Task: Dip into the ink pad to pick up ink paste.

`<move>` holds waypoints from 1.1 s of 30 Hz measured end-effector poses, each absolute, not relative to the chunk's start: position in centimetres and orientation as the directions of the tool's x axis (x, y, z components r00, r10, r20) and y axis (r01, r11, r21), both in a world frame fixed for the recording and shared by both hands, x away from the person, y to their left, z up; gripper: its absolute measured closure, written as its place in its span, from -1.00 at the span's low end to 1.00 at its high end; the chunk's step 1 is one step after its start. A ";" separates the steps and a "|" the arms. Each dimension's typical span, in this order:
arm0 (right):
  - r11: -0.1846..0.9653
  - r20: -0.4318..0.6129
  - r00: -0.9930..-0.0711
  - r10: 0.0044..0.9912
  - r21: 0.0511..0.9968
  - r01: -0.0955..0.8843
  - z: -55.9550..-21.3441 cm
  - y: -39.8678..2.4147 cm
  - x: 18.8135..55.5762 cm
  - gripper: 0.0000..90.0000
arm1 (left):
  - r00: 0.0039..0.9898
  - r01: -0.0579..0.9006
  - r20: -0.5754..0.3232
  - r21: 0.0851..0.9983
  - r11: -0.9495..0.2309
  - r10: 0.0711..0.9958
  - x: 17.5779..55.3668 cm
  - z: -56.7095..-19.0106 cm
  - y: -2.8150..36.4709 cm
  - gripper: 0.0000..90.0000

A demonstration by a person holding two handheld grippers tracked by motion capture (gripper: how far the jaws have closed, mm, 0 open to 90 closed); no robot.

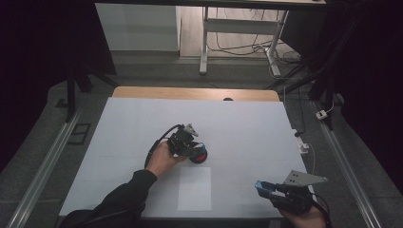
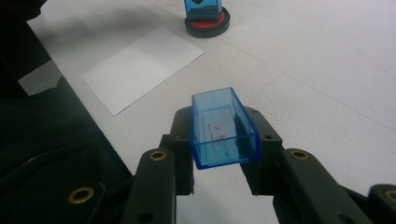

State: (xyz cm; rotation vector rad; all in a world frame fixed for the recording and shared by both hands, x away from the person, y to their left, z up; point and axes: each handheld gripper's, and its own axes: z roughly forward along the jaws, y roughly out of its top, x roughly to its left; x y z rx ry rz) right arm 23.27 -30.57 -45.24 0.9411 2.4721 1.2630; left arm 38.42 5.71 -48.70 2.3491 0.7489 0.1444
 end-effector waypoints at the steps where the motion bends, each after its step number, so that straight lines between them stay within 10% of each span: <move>1: 0.429 0.097 -0.774 0.625 0.786 0.446 -45.2 -30.6 23.3 0.51 | 0.829 0.478 -0.089 0.624 -0.618 0.552 38.4 -48.7 5.7 0.58; 21: 0.430 0.097 -0.773 0.627 0.784 0.448 -45.2 -30.5 23.3 0.51 | 0.830 0.434 0.044 0.576 -0.693 0.556 37.2 -48.2 4.0 0.58; 33: 0.428 0.103 -0.774 0.624 0.784 0.449 -45.3 -30.5 23.3 0.51 | 0.823 0.478 -0.042 0.591 -0.650 0.567 38.0 -48.4 4.8 0.58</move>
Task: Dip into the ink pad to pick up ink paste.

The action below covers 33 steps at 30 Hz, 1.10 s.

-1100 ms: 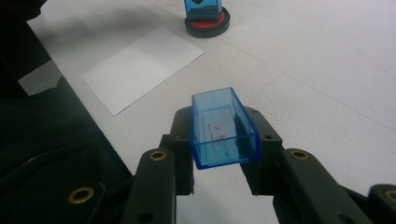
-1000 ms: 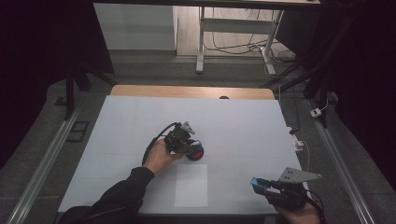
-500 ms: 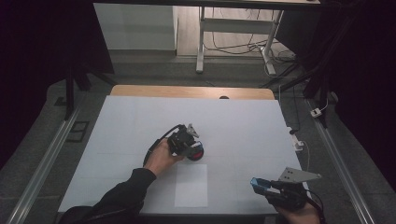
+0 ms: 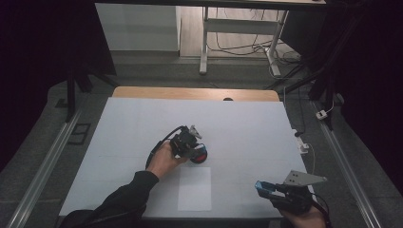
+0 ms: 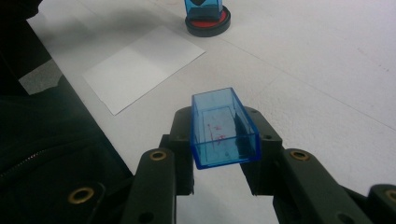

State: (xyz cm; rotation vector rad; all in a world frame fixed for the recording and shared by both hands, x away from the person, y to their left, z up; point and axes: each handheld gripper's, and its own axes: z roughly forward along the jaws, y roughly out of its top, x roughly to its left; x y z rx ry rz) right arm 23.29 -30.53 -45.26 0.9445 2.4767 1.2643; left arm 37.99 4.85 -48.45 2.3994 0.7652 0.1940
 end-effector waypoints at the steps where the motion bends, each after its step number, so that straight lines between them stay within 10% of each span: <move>1: 0.430 0.101 -0.774 0.625 0.783 0.449 -45.3 -30.5 23.3 0.51 | 0.821 0.485 -0.055 0.592 -0.643 0.569 38.1 -48.5 5.0 0.58; 33: 0.429 0.104 -0.776 0.622 0.784 0.448 -45.3 -30.6 23.3 0.51 | 0.827 0.491 -0.126 0.636 -0.595 0.548 38.8 -48.9 6.2 0.57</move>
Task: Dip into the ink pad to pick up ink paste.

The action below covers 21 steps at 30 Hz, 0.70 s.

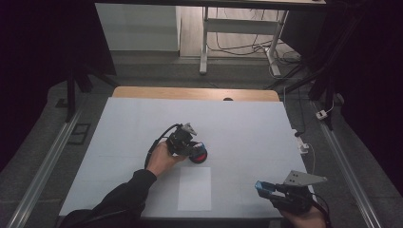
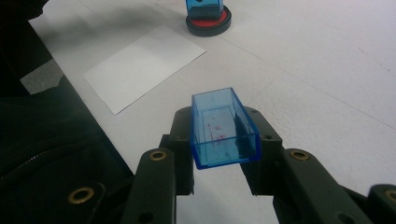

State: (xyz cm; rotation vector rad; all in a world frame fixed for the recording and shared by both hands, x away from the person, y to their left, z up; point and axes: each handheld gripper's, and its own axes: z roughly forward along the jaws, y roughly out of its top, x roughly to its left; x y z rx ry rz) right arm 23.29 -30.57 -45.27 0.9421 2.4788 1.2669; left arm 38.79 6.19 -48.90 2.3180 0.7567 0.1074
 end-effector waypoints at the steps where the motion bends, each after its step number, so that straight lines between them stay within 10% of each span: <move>1: 0.429 0.104 -0.776 0.622 0.784 0.448 -45.3 -30.6 23.3 0.51 | 0.827 0.491 -0.125 0.636 -0.595 0.548 38.8 -48.9 6.2 0.57; 21: 0.429 0.104 -0.776 0.622 0.784 0.449 -45.3 -30.6 23.3 0.51 | 0.831 0.470 -0.135 0.690 -0.551 0.540 37.8 -47.1 7.7 0.56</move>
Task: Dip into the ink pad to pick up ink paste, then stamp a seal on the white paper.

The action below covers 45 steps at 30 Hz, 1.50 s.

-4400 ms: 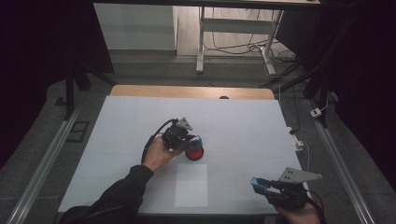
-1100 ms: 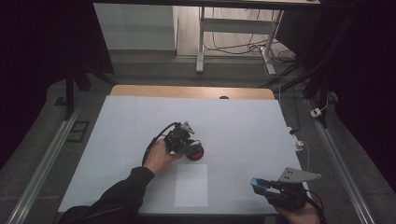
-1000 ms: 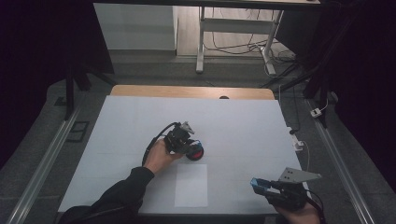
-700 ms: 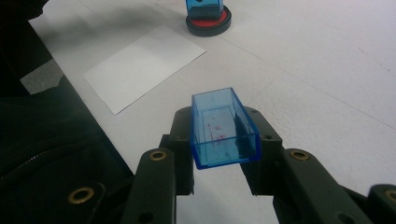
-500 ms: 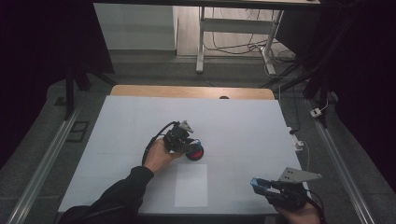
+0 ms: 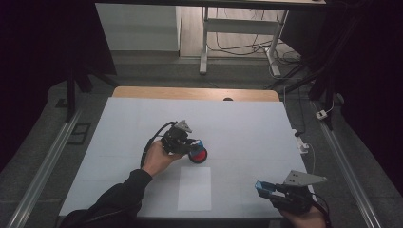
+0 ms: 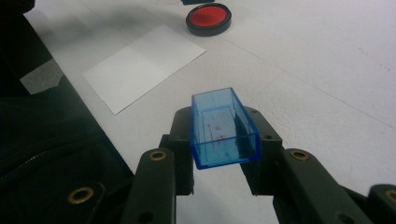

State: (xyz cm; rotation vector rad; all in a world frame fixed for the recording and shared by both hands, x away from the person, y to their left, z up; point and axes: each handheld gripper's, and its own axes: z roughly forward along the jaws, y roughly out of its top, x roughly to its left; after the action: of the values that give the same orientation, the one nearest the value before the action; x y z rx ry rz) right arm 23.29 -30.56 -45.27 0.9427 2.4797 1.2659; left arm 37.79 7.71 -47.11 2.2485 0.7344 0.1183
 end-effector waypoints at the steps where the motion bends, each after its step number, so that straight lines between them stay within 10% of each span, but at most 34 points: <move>1: 0.429 0.104 -0.776 0.622 0.784 0.449 -45.3 -30.6 23.3 0.51 | 0.833 0.468 -0.138 0.692 -0.549 0.536 37.7 -47.0 7.8 0.56; 45: 0.438 0.095 -0.781 0.618 0.783 0.442 -45.2 -30.5 23.2 0.51 | 0.878 0.406 -0.150 0.738 -0.539 0.455 32.1 -44.8 9.2 0.56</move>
State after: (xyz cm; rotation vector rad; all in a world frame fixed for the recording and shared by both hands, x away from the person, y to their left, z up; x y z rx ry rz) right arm 23.20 -30.54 -45.22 0.9286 2.4834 1.2587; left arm 32.09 9.19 -44.85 2.2051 0.6176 0.0754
